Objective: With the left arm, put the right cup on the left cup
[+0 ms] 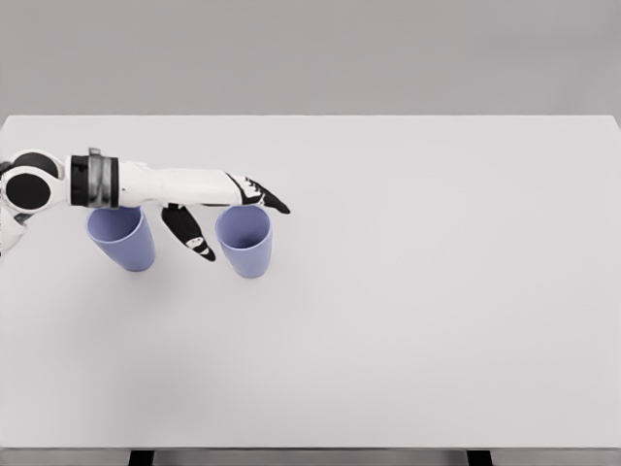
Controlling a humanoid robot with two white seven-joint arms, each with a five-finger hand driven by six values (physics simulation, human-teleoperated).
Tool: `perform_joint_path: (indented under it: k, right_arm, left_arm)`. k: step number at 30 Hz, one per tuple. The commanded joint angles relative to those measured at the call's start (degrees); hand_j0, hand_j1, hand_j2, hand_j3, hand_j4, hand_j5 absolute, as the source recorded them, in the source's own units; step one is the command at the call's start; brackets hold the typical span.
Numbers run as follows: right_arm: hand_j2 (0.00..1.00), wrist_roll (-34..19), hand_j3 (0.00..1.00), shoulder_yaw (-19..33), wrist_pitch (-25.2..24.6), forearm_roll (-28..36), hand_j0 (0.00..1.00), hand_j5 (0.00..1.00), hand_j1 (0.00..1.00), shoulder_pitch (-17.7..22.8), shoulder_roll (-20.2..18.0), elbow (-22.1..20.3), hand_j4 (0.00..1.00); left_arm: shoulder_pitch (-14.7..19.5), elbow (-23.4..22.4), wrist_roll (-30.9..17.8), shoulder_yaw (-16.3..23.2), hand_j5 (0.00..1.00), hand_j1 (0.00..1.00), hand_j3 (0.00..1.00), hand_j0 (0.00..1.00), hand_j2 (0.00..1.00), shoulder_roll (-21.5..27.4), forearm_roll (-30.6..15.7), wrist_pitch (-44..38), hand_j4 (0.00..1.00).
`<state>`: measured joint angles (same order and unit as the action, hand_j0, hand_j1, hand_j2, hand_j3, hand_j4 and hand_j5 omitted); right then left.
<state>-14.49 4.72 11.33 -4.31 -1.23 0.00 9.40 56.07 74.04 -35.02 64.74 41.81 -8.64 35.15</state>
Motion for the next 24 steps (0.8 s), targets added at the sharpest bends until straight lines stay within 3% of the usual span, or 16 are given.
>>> perform_joint_path:
  k: [1, 13, 19, 21, 24]
  right_arm:
    - [1.0, -0.02, 1.0, 0.03, 0.01, 0.0, 1.0, 1.0, 1.0, 0.0, 0.0, 0.0, 1.0]
    - [1.0, -0.02, 1.0, 0.03, 0.01, -0.08, 1.0, 1.0, 1.0, 0.0, 0.0, 0.0, 1.0]
    - [1.0, -0.02, 1.0, 0.03, 0.01, 0.0, 1.0, 1.0, 1.0, 0.0, 0.0, 0.0, 1.0]
    - [1.0, -0.02, 1.0, -0.06, 0.01, -0.08, 1.0, 1.0, 1.0, 0.0, 0.0, 0.0, 1.0]
    - [1.0, -0.02, 1.0, -0.06, 0.01, -0.08, 1.0, 1.0, 1.0, 0.0, 0.0, 0.0, 1.0]
  left_arm:
    - [0.0, -1.17, 0.02, -0.23, 1.0, 1.0, 1.0, 1.0, 1.0, -1.03, 0.38, -0.15, 1.0]
    - [-0.97, -2.93, 0.02, -0.4, 0.98, 0.98, 0.98, 0.98, 0.98, -2.35, 3.28, -0.15, 0.98]
    - [-1.84, -3.63, 0.02, -0.49, 0.69, 0.69, 0.69, 0.69, 0.69, -3.4, 3.72, -0.15, 0.69]
    - [-2.02, -3.72, 0.02, -0.49, 0.64, 0.64, 0.64, 0.64, 0.64, -3.4, 4.07, -0.15, 0.64]
    - [-2.11, -3.72, 0.02, -0.49, 0.63, 0.63, 0.63, 0.63, 0.63, -3.32, 4.07, -0.15, 0.63]
